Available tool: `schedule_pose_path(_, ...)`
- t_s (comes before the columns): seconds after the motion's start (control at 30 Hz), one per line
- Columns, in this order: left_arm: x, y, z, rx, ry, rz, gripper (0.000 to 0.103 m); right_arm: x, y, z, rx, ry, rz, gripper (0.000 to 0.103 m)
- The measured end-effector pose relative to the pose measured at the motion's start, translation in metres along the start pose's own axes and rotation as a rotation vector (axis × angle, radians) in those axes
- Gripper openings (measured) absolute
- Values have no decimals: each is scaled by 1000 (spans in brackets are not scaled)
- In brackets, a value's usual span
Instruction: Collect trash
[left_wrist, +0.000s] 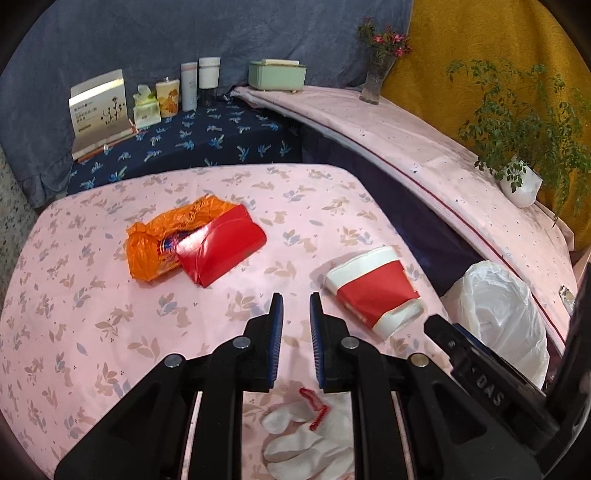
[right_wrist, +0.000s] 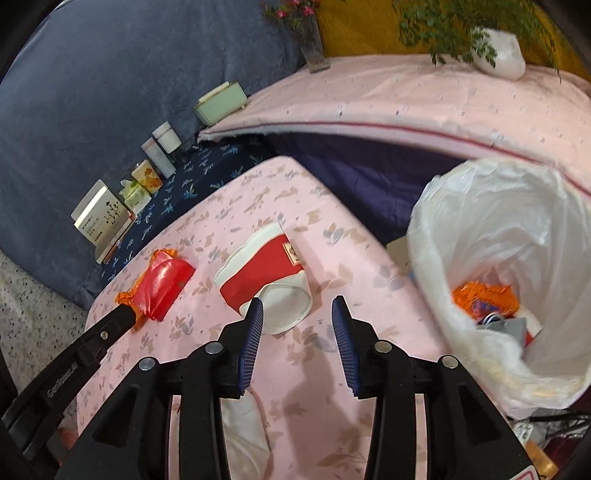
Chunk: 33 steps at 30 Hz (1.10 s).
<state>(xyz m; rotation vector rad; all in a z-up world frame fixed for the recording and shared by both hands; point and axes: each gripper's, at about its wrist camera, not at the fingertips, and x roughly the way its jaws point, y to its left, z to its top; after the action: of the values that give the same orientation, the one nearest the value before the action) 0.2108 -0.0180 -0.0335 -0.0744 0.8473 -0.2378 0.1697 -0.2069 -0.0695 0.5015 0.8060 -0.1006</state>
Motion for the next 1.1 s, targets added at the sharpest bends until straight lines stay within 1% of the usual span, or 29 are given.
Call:
schedule_pose_path(0.03, 2, 5, -3, -8, 14, -7, 15, 6, 0, 0, 14, 10, 6, 38)
schedule_pose_path(0.1, 4, 14, -10, -34, 41, -22, 23, 12, 3, 0, 31, 18, 15, 38)
schedule_pose_path(0.13, 5, 18, -14, -50, 50, -26, 35, 15, 5, 1, 35, 20, 17, 39)
schedule_pose_path(0.17, 6, 23, -18, -73, 61, -29, 47, 17, 7, 2, 34, 20, 15, 43)
schedule_pose_path(0.2, 7, 27, -22, -95, 70, -33, 51, 19, 9, 3, 34, 18, 10, 46)
schedule_pose_path(0.23, 9, 31, -27, -120, 84, -42, 55, 21, 11, 4, 37, 16, 7, 52)
schedule_pose_path(0.27, 11, 34, -31, -139, 101, -53, 56, 26, 13, 5, 38, 18, 5, 54)
schedule_pose_path(0.37, 17, 40, -44, -194, 161, -92, 57, 42, 13, 4, 56, 61, 4, 54)
schedule_pose_path(0.4, 17, 40, -48, -205, 176, -105, 57, 47, 11, 3, 64, 81, 14, 51)
schedule_pose_path(0.47, 18, 39, -58, -221, 210, -140, 57, 54, 9, -1, 71, 118, 29, 22)
schedule_pose_path(0.53, 19, 33, -68, -221, 241, -170, 57, 54, 4, -7, 83, 132, 31, 18)
schedule_pose_path(0.6, 22, 24, -75, -206, 259, -174, 59, 49, -1, -10, 87, 122, 32, 17)
schedule_pose_path(0.67, 21, 12, -79, -173, 246, -150, 66, 43, -4, -12, 84, 106, 29, 17)
schedule_pose_path(0.8, 15, -2, -83, -142, 243, -142, 66, 24, -13, -10, 70, 69, 7, 17)
schedule_pose_path(0.93, -8, -8, -77, -141, 198, -166, 66, 0, -22, -6, 48, 29, -20, 17)
schedule_pose_path(1.0, -16, -15, -76, -123, 184, -174, 68, -14, -27, -6, 38, 8, -33, 17)
schedule_pose_path(1.03, -19, -20, -78, -107, 182, -171, 71, -21, -29, -7, 34, -3, -41, 17)
schedule_pose_path(1.1, -17, -27, -84, -90, 192, -151, 71, -34, -33, -8, 29, -18, -48, 17)
